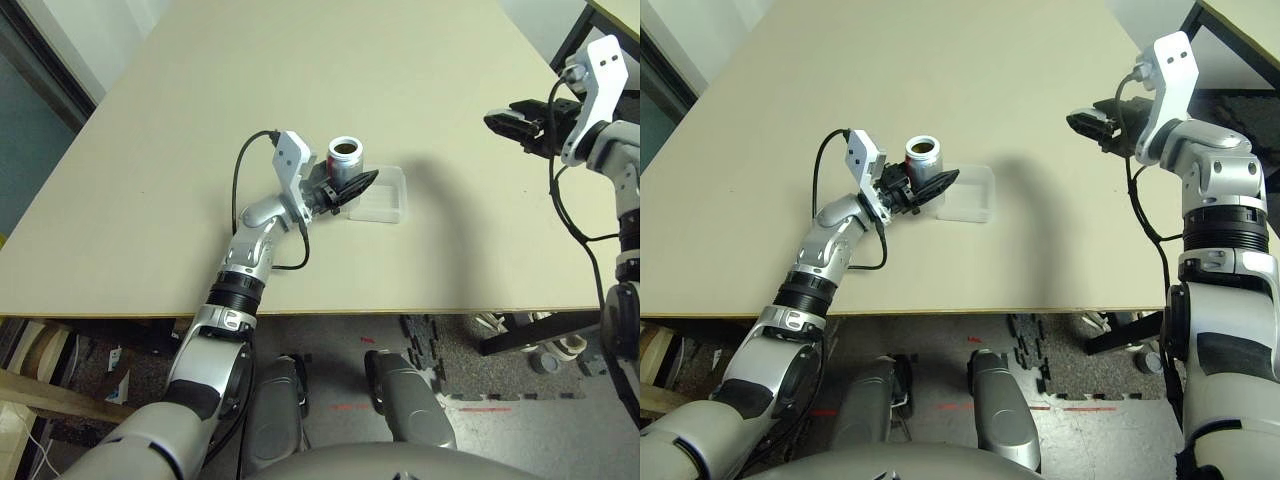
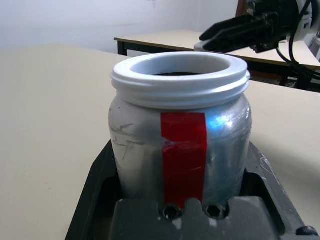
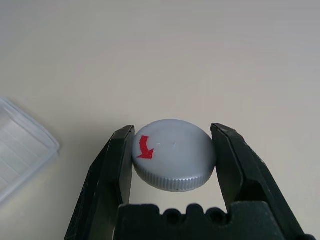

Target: Pour the medicine from the bottle into the box.

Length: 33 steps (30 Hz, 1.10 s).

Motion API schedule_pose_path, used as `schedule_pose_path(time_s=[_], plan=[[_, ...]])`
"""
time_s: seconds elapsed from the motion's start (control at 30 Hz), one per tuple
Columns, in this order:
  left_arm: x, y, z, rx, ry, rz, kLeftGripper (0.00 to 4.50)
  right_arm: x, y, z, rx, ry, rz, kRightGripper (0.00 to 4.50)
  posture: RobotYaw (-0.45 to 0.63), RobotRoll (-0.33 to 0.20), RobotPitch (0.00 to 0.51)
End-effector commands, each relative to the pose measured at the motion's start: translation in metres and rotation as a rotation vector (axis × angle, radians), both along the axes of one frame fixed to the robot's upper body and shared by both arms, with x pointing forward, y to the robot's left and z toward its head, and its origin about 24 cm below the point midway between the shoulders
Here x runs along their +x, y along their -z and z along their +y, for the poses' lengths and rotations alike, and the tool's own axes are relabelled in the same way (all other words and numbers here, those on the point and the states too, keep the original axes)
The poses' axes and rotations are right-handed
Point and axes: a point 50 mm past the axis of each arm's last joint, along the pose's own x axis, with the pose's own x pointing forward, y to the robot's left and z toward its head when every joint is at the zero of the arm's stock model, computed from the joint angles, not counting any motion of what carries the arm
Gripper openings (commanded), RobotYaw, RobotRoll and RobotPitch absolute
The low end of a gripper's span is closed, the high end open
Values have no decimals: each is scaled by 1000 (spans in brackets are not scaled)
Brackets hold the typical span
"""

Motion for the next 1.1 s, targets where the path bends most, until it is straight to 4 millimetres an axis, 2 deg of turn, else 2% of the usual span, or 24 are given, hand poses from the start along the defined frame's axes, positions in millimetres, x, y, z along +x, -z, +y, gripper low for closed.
schedule_pose_path(time_s=[0.03, 0.2, 0.37, 0.57, 0.8, 1.1], plan=[[2, 1, 1, 21, -10, -2, 2592, 0, -1, 0, -66, 0, -13, 2552, -265, 0, 138], [2, 1, 3, 23, -20, -6, 2592, 3, 4, 1, -162, -2, -14, 2552, -253, 0, 134], [2, 1, 6, 26, -31, -8, 2592, 5, 5, 1, -170, -7, -5, 2552, -247, 0, 135], [3, 1, 7, 29, -39, -8, 2592, 6, 6, 2, -163, -12, -1, 4495, -249, 0, 136], [4, 1, 8, 32, -44, -9, 2592, 5, 5, 4, -152, -34, -7, 4500, -251, 0, 135], [8, -1, 12, 47, -64, -13, 2592, -7, 4, 11, -86, -209, 4, 4500, -250, 0, 134]])
